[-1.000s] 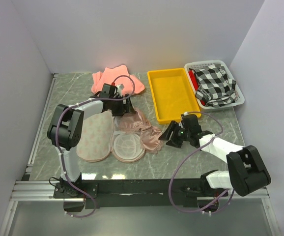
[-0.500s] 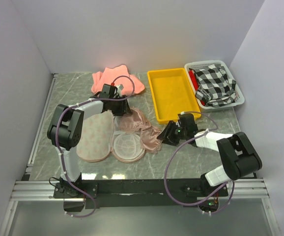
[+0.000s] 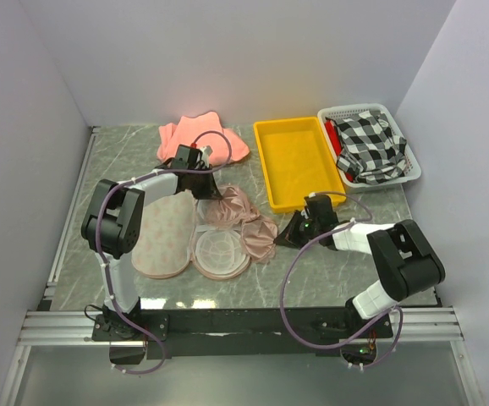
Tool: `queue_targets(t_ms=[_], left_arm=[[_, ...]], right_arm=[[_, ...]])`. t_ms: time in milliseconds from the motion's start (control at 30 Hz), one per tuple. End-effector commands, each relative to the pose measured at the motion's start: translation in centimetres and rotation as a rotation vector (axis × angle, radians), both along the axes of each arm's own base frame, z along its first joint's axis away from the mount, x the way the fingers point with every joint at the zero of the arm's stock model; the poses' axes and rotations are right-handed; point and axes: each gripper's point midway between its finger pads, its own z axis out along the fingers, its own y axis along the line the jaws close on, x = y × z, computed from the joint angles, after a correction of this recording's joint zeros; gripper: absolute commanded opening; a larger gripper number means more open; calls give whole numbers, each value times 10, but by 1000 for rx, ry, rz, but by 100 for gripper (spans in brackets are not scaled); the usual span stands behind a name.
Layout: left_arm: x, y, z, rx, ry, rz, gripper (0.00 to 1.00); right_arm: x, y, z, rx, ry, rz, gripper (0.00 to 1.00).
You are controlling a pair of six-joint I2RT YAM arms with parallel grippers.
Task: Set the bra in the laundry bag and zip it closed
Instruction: Adjust the bra in the laundry bag.
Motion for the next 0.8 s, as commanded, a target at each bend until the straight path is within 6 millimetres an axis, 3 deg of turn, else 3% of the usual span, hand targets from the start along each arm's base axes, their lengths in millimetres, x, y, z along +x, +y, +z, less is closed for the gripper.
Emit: queue_targets(t_ms=[0, 200, 433, 500, 533, 600, 633, 700, 733, 767], left_arm=[[9, -1, 11, 0, -39, -3, 1], [10, 0, 41, -20, -85, 12, 1], [0, 8, 85, -32, -139, 66, 1], [-8, 14, 86, -26, -124, 85, 1], [-12, 15, 96, -32, -136, 95, 1], [-24, 24, 92, -13, -100, 139, 1], [-30, 27, 103, -18, -118, 153, 1], [-42, 38, 99, 4, -87, 204, 1], [-47, 40, 111, -11, -106, 212, 1], [-57, 43, 108, -16, -92, 216, 1]], right_arm=[[16, 4, 16, 14, -70, 11, 0], [21, -5, 42, -63, -153, 13, 0], [25, -4, 96, -89, -264, 47, 0], [22, -2, 103, -99, -269, 65, 0], [25, -1, 113, -97, -298, 75, 0], [23, 1, 119, -107, -298, 95, 0], [27, 2, 127, -113, -321, 103, 0], [28, 3, 131, -121, -324, 110, 0], [33, 4, 138, -129, -345, 118, 0], [37, 4, 143, -133, -357, 118, 0]])
